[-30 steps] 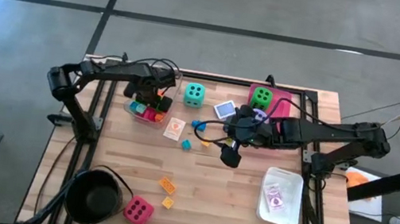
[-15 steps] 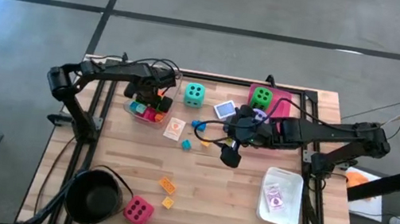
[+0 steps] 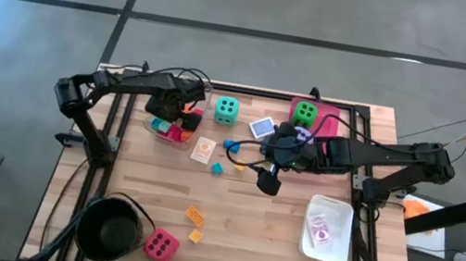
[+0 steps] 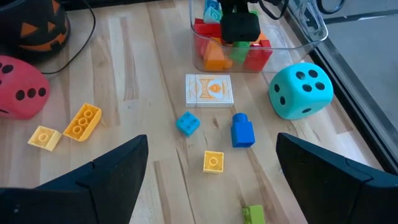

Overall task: Pick & Place Toys
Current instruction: Put the green game piece into the transparent bin

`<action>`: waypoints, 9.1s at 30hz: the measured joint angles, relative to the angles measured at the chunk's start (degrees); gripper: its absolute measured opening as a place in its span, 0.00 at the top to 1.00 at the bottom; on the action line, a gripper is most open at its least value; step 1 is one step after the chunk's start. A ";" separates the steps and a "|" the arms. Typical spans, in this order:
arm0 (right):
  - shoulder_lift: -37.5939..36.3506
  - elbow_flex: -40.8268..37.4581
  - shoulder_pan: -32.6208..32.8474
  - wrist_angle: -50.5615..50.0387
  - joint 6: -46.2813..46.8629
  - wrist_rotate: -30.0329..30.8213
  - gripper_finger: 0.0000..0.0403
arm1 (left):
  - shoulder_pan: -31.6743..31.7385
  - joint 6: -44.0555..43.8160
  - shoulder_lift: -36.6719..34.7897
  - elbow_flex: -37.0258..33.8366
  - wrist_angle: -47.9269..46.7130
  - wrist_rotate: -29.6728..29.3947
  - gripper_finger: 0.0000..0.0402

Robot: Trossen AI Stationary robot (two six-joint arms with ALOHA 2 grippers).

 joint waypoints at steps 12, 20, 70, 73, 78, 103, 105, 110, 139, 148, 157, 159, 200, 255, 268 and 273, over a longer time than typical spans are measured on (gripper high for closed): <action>0.00 -0.08 0.00 0.00 1.01 -0.07 0.14 | 0.00 1.24 -1.20 0.57 -1.23 0.43 0.09; 0.02 -0.31 -1.19 -1.85 4.75 0.04 0.14 | -3.44 1.44 -8.06 1.84 -4.11 0.49 0.09; 22.70 -6.53 -18.37 -7.74 -25.08 -12.13 0.42 | -39.26 -8.20 -33.08 1.88 4.50 2.96 0.09; 23.30 -6.69 -18.49 -7.21 -25.60 -10.75 0.43 | -39.26 -7.98 -33.54 1.84 4.59 2.96 0.09; 23.52 -8.35 -18.39 -5.38 -26.15 -15.13 0.43 | -39.26 -7.93 -33.62 1.84 4.63 2.96 0.09; 23.41 -12.26 -18.51 0.63 -22.33 -14.00 0.79 | -39.23 -8.02 -33.59 1.84 5.42 2.94 0.09; 23.14 -11.43 -18.51 0.03 -21.37 -14.94 0.79 | -39.23 -8.02 -33.59 1.84 5.65 2.94 0.09; 20.00 -9.26 -18.17 -1.26 -19.49 -15.91 0.79 | -39.23 -9.73 -33.60 1.86 7.38 2.90 0.09; -4.57 -2.59 -5.66 33.01 -13.51 -17.66 0.79 | -34.64 -23.43 -22.31 1.83 65.96 6.48 0.09; -4.33 -1.70 -4.83 35.72 -15.43 -17.73 0.79 | -34.11 -26.23 -19.59 1.90 75.09 7.09 0.09; -3.23 -1.66 -4.79 38.93 -18.84 -17.81 0.79 | -33.92 -28.85 -19.43 1.88 75.99 8.24 0.13; -2.97 -1.66 -4.79 39.19 -19.67 -17.81 0.79 | -33.89 -29.13 -19.43 1.88 76.04 8.77 0.18; -2.55 -1.70 -4.91 36.98 -20.63 -4.14 0.13 | -29.89 -30.08 -20.40 1.84 75.45 14.48 0.66; -6.32 -4.28 -4.07 13.65 1.51 0.07 0.10 | -0.72 -0.42 -1.21 1.81 -3.68 -3.49 0.66; -6.32 -4.28 -3.74 13.68 1.52 0.08 0.10 | -0.72 -1.77 -0.83 1.77 -2.91 -4.02 0.66; -6.32 -4.28 -3.76 13.70 1.49 0.09 0.10 | -0.72 -1.81 -0.83 1.77 -3.02 -3.28 0.66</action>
